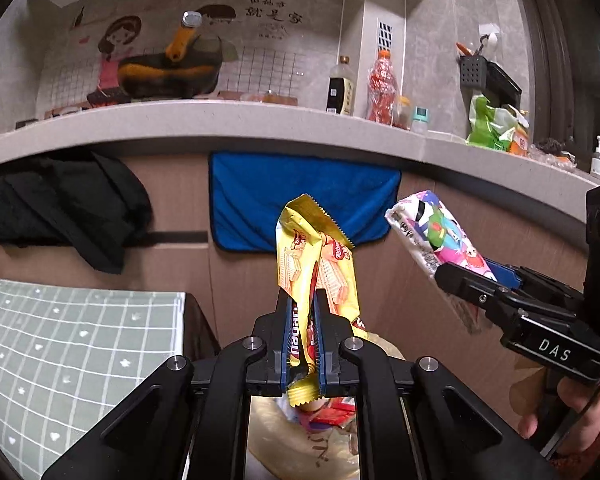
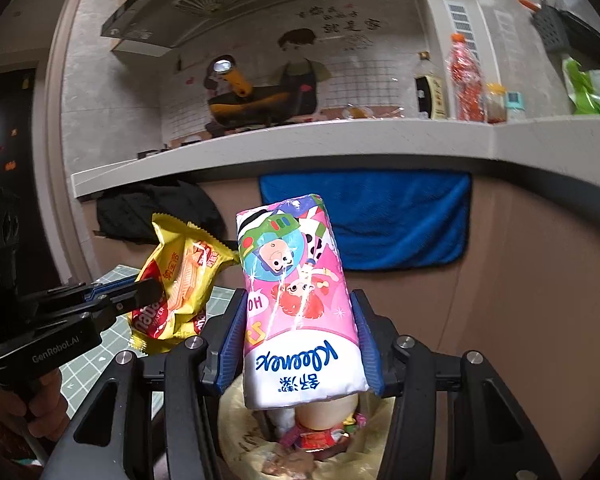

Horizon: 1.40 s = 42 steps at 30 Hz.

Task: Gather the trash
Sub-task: 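Carry the yellow wrapper and Kleenex pack over the bin and open both grippers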

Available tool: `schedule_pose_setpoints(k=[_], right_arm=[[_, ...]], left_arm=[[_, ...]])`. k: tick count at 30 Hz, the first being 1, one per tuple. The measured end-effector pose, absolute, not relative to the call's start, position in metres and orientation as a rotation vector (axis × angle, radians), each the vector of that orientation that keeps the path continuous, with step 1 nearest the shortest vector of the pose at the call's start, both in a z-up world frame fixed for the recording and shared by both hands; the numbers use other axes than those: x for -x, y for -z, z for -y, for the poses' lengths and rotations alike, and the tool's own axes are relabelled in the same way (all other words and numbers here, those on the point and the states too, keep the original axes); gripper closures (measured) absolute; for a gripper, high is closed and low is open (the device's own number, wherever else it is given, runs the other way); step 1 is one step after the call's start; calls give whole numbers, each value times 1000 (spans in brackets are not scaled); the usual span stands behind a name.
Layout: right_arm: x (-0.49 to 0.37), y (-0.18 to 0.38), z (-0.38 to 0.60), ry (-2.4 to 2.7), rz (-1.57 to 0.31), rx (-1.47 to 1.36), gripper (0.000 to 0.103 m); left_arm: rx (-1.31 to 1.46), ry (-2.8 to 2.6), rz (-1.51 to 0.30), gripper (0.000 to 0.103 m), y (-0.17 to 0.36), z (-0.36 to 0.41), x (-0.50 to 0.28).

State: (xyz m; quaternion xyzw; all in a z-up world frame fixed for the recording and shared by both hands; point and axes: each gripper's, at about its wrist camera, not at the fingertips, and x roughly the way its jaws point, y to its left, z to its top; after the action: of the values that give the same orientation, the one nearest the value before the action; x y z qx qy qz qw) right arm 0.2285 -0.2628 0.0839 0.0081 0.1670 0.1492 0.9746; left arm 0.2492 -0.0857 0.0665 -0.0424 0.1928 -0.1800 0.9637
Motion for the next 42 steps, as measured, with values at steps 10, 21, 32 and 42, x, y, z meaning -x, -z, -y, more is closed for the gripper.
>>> schedule_pose_setpoints(k=[10, 21, 32, 42], right_arm=[[-250, -47, 289, -260, -410, -86, 55], [-270, -1, 296, -241, -506, -115, 55], [-291, 24, 293, -226, -565, -115, 55], [-300, 37, 292, -209, -605, -105, 54]], left_arm=[[93, 368, -453, 93, -18, 104, -271], [113, 383, -515, 93, 16, 111, -291], [117, 372, -545, 93, 40, 113, -304], [151, 371, -596, 93, 51, 113, -317]])
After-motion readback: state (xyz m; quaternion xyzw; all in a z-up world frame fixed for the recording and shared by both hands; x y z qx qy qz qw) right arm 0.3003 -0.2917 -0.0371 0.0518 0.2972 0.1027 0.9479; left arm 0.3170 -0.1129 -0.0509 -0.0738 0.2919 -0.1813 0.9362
